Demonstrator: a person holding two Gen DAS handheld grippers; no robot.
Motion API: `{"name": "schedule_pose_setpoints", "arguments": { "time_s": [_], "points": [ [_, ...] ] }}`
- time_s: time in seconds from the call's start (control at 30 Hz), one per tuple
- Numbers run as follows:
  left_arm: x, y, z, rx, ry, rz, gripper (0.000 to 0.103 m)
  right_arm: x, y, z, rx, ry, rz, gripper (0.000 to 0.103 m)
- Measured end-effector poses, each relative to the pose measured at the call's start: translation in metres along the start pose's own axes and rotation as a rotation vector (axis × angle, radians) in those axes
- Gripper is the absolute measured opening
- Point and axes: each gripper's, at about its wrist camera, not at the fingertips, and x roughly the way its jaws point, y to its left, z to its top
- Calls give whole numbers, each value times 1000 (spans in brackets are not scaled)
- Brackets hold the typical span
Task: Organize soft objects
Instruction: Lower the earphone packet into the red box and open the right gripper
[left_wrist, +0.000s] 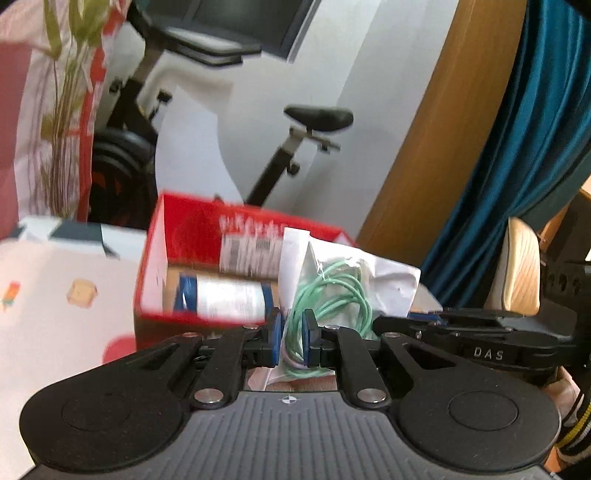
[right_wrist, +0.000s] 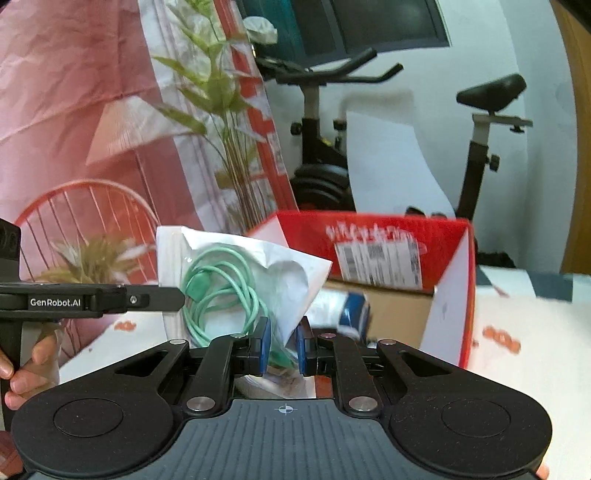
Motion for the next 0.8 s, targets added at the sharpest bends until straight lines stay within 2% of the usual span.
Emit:
{"name": "schedule_pose_setpoints", "arguments": {
  "time_s": [0.17,0.33,0.5,0.67,0.8],
  "points": [
    [4,-1,23,18,-60,23,12,7,8,30,-77,-47,-22,14],
    [15,6,41,21,-76,31,12,27,-2,55,-49,-56,-18,14],
    [40,28,41,-47,-10,62,12,69,-17,57,27,33,-16,14],
    [63,43,35,-48,84,108,12,106,-41,45,205,161,-4,14],
    [74,51,32,-40,135,109,12,121,-48,35,234,214,-19,14]
  ]
}}
